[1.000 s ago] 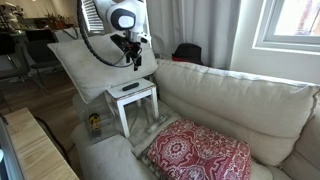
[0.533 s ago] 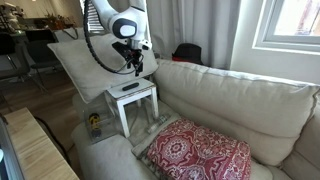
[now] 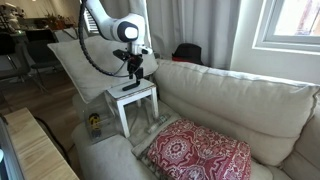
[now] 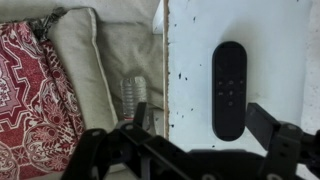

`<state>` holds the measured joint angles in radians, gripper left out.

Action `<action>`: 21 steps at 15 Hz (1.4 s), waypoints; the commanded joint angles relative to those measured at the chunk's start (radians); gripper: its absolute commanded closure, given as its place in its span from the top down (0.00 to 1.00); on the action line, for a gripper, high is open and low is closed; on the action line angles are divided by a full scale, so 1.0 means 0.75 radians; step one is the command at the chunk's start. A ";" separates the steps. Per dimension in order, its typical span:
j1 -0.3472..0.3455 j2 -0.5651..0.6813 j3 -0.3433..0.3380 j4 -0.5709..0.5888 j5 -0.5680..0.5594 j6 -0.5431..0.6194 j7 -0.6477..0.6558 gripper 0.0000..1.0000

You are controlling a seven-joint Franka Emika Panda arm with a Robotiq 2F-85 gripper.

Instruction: Flip the pillow on the chair anticlockwise one, pick up the remote controller on the chair seat and move it onto the red material on the sofa seat

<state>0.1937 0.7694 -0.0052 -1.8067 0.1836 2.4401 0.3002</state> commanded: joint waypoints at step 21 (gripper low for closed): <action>0.024 0.258 -0.016 0.305 -0.060 -0.068 0.087 0.31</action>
<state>0.2116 0.9580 -0.0095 -1.5934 0.1498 2.4270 0.3223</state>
